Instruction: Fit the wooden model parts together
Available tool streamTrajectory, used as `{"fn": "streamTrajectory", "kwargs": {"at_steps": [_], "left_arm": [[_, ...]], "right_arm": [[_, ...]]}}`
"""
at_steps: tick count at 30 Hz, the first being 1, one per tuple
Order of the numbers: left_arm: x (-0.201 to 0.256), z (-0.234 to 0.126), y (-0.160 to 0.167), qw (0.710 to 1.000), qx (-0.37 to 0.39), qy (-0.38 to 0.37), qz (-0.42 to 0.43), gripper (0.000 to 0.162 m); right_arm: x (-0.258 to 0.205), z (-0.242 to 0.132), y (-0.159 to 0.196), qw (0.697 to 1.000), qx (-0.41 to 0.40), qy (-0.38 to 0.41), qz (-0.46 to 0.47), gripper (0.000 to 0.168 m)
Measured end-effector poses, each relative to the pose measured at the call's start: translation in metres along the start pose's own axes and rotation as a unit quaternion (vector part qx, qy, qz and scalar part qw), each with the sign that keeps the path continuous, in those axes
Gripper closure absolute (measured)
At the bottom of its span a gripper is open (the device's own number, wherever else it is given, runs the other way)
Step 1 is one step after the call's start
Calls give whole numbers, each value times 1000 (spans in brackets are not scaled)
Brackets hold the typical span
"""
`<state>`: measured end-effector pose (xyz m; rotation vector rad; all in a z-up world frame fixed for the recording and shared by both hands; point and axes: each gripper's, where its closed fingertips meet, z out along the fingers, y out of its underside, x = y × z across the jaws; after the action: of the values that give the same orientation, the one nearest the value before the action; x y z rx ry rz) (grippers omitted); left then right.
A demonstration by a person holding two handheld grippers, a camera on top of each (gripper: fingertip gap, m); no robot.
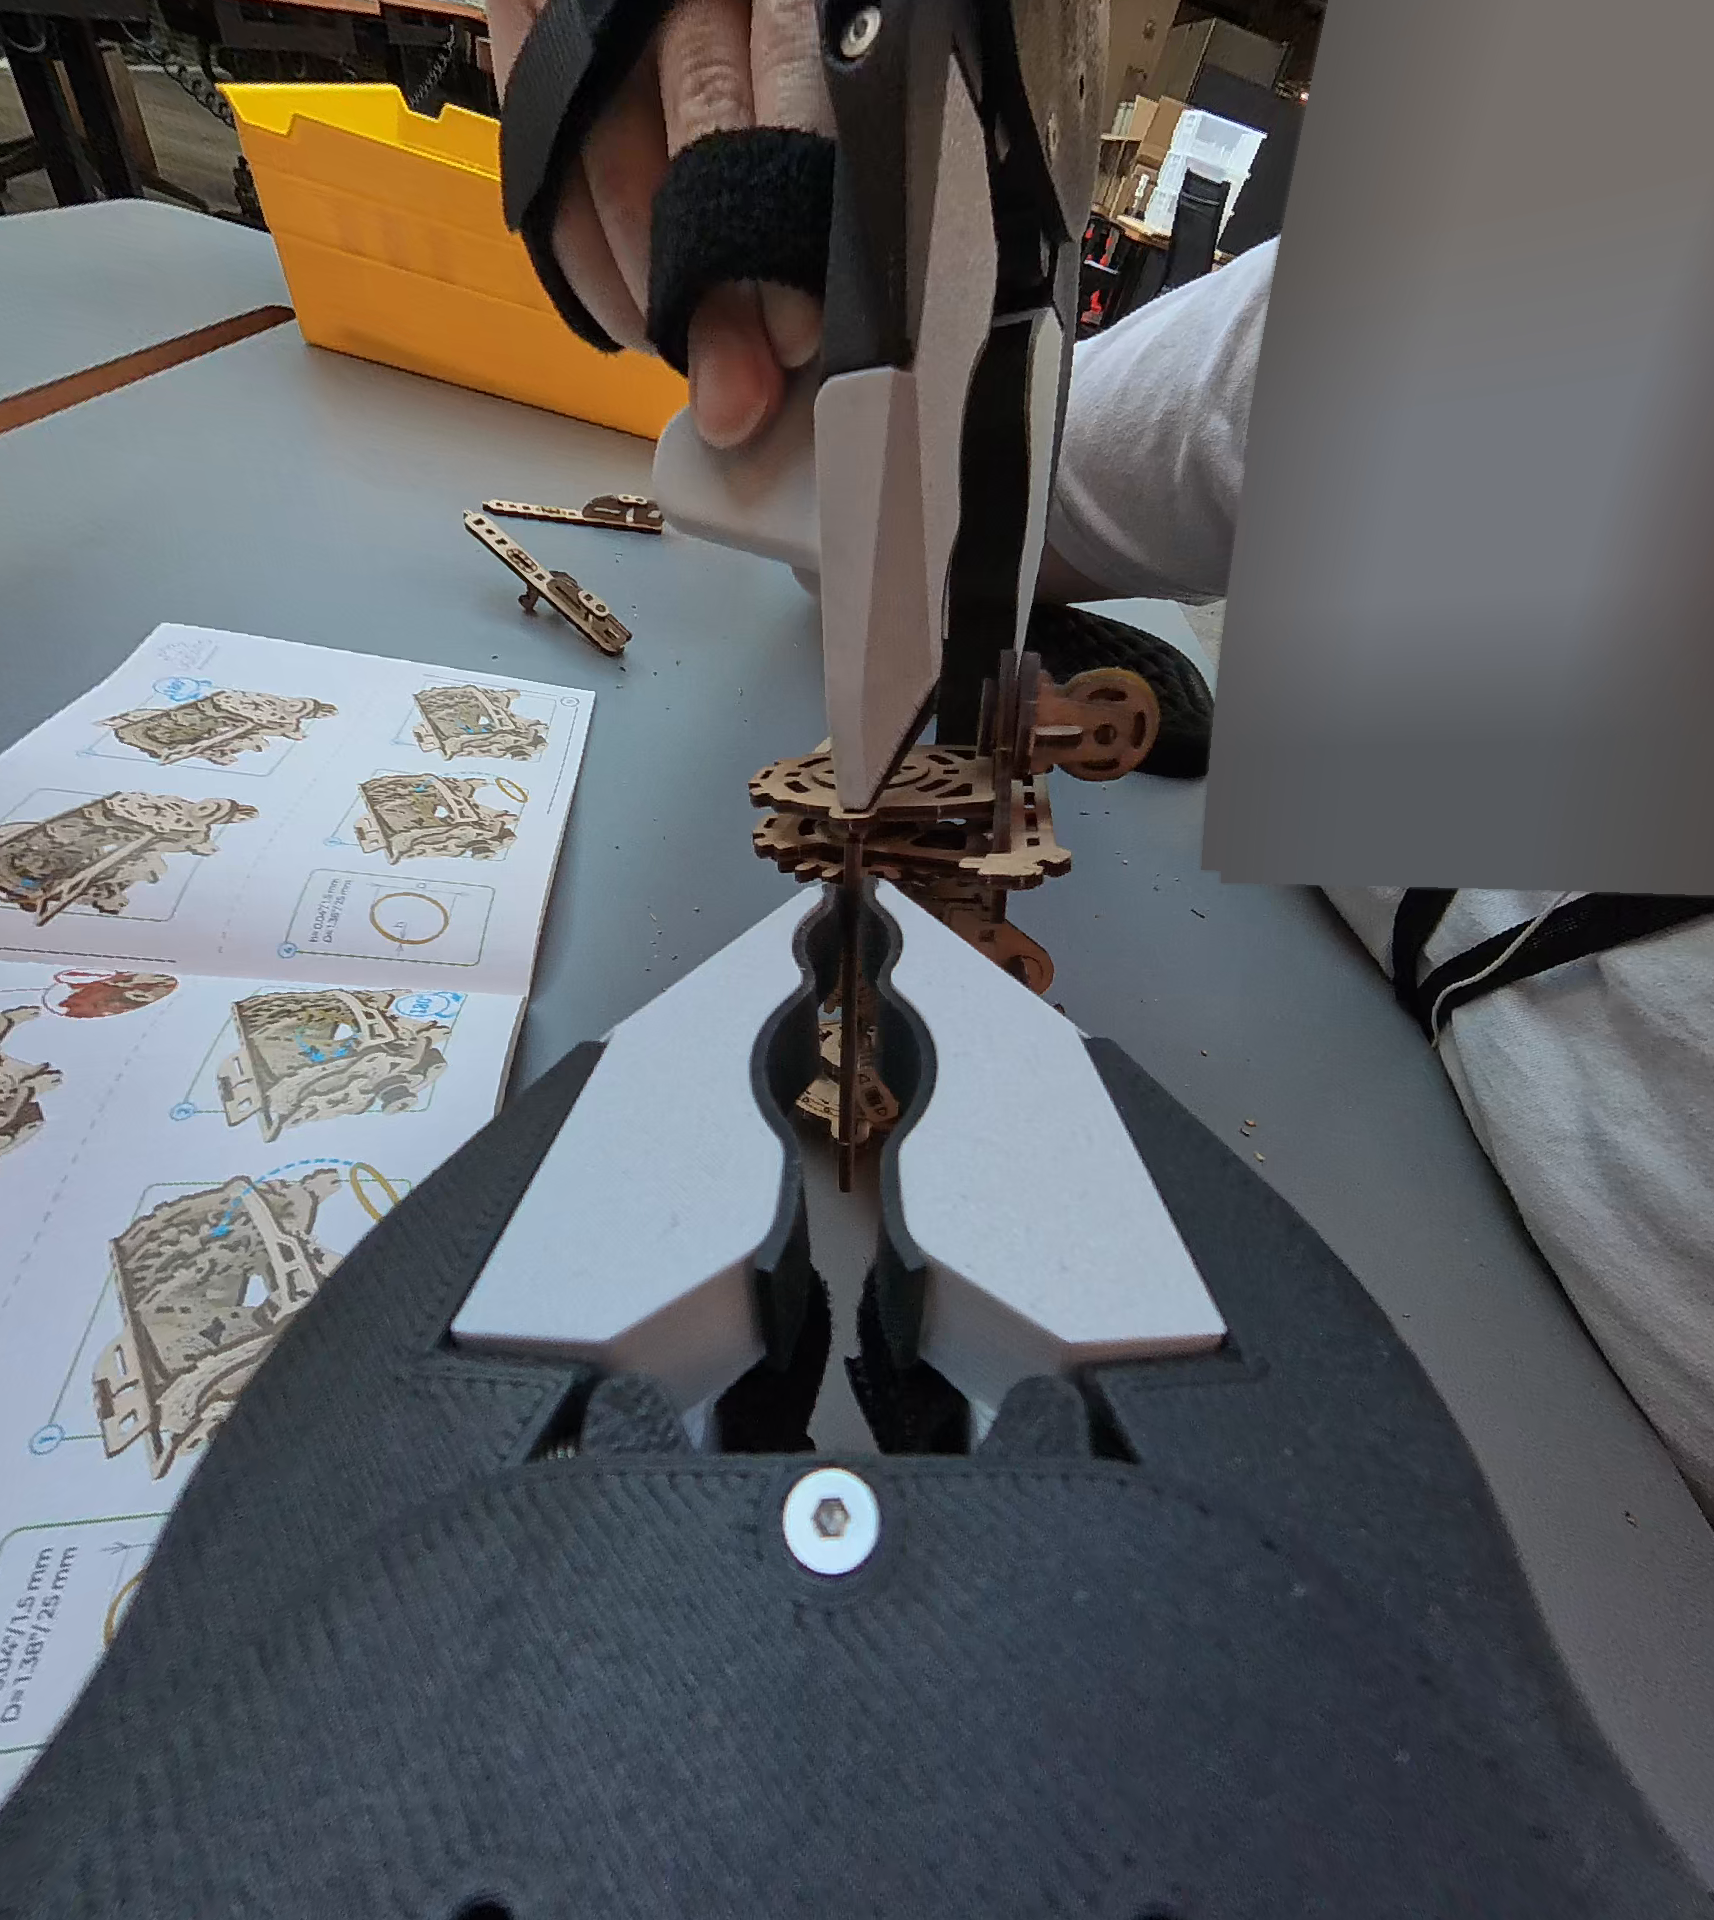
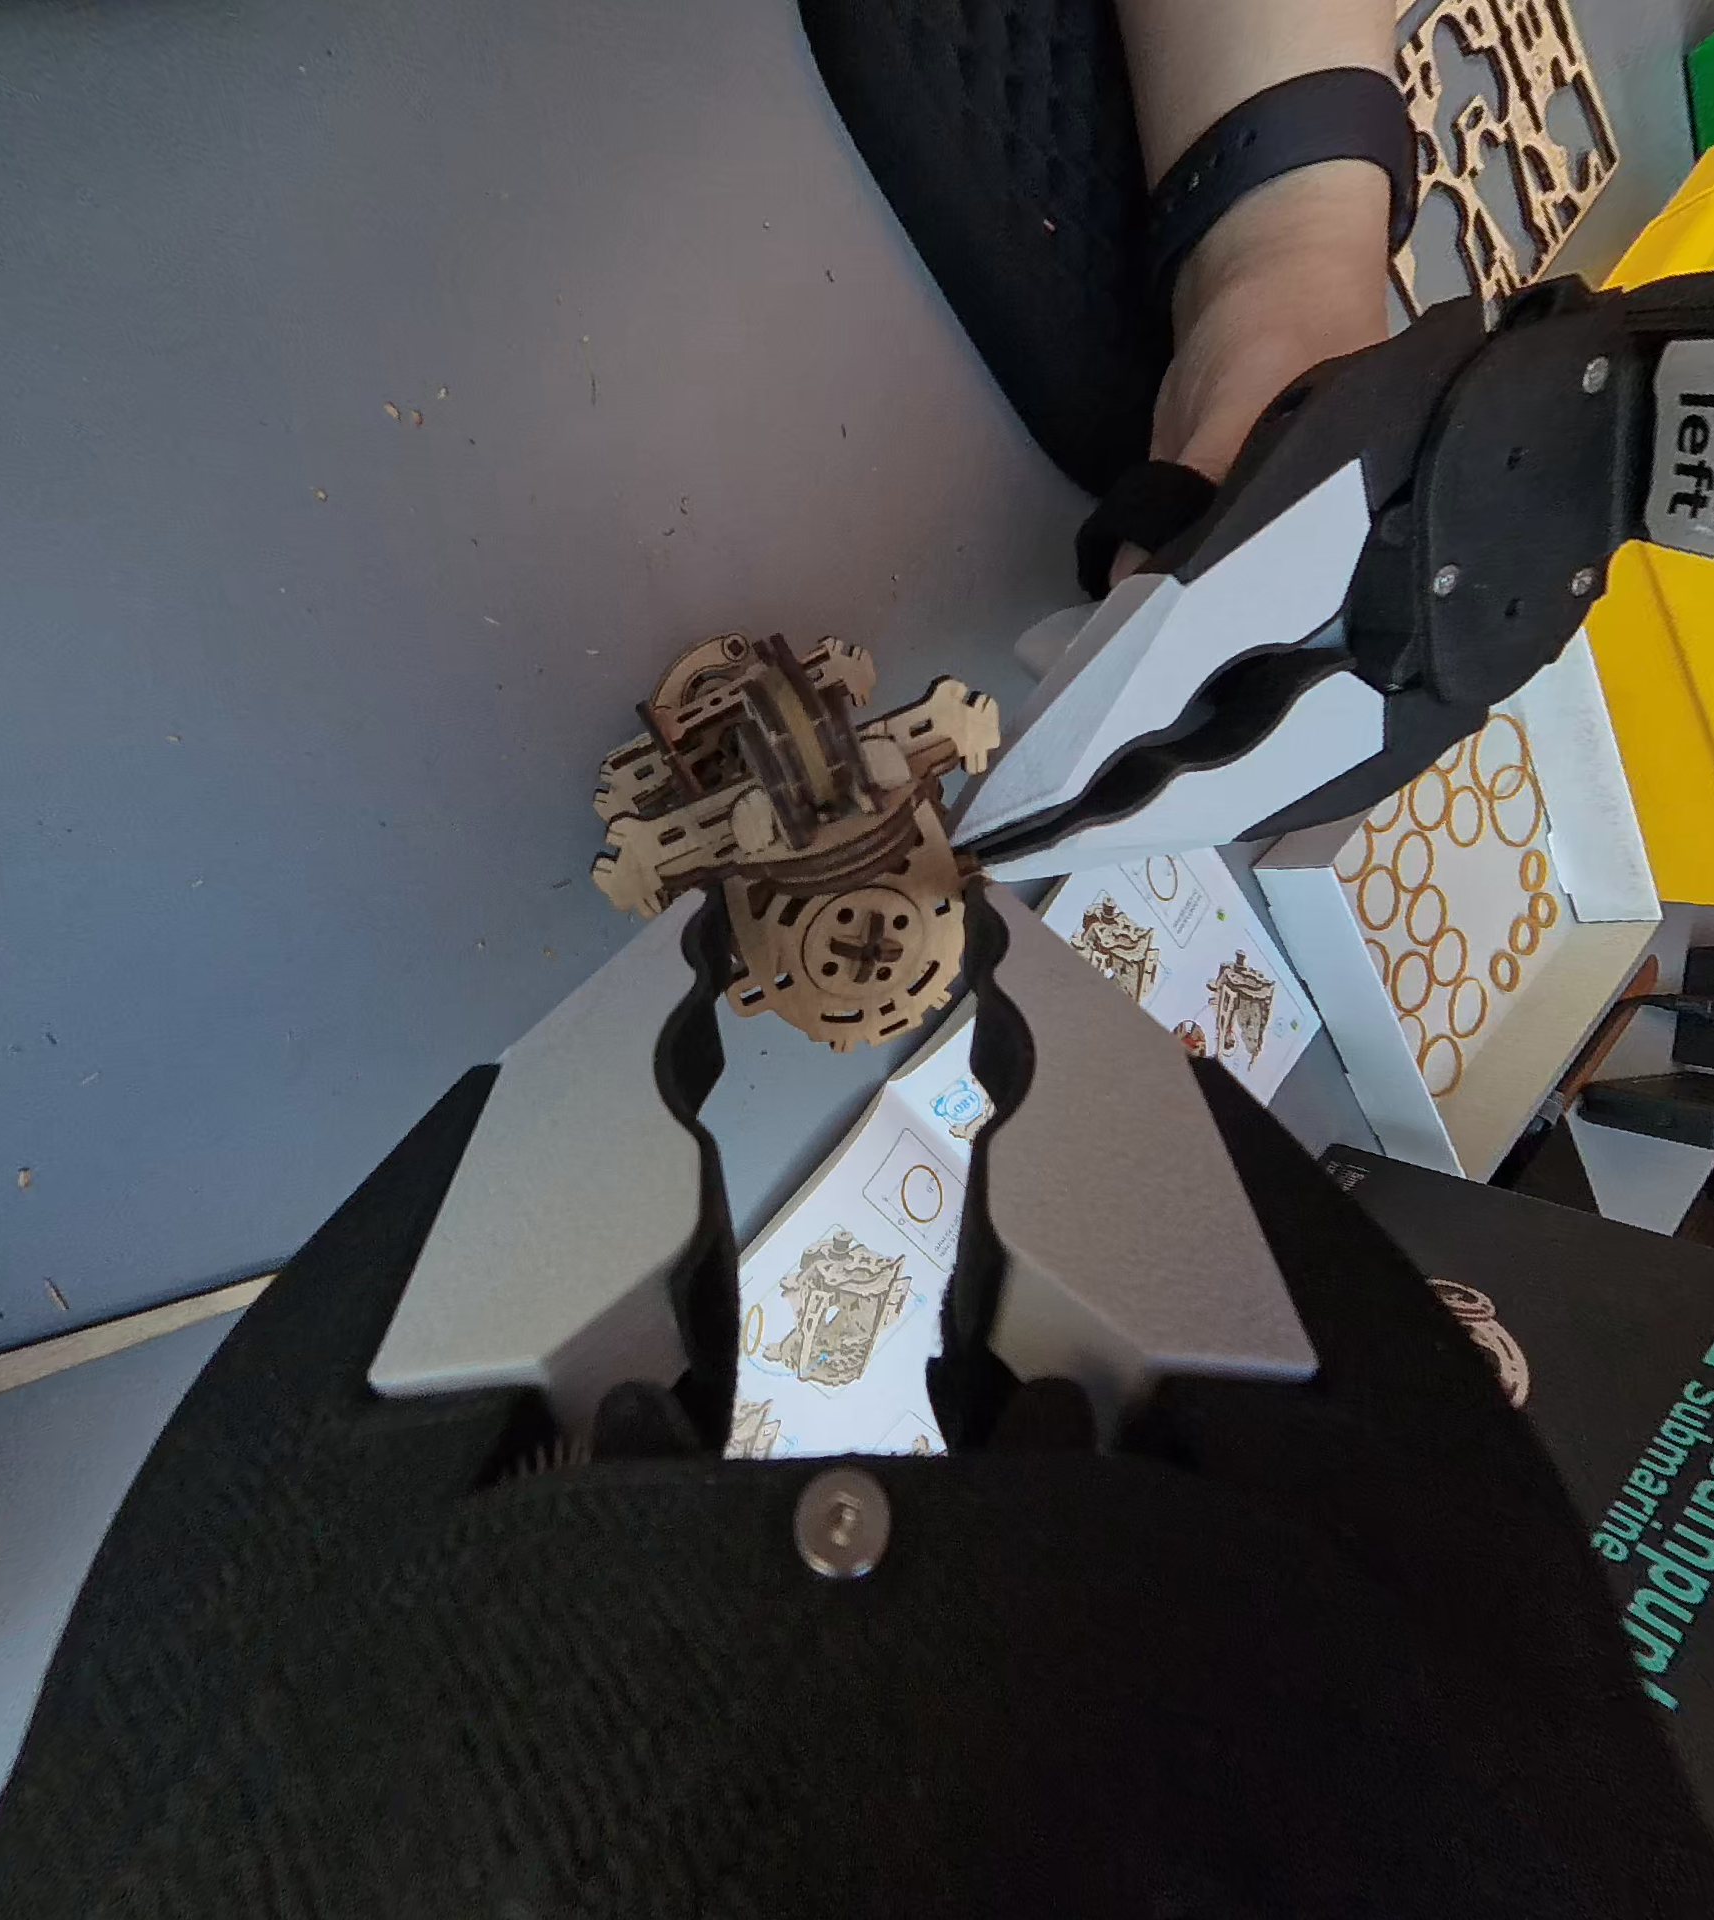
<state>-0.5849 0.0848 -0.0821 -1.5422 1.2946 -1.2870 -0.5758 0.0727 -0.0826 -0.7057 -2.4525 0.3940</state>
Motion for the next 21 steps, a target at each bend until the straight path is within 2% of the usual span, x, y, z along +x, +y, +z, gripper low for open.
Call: {"fn": "streamTrajectory", "kwargs": {"at_steps": [21], "left_arm": [[-1,0,0,1000,-4,-4,-5,162]], "right_arm": [[0,0,1,999,18,-8,29,123]]}}
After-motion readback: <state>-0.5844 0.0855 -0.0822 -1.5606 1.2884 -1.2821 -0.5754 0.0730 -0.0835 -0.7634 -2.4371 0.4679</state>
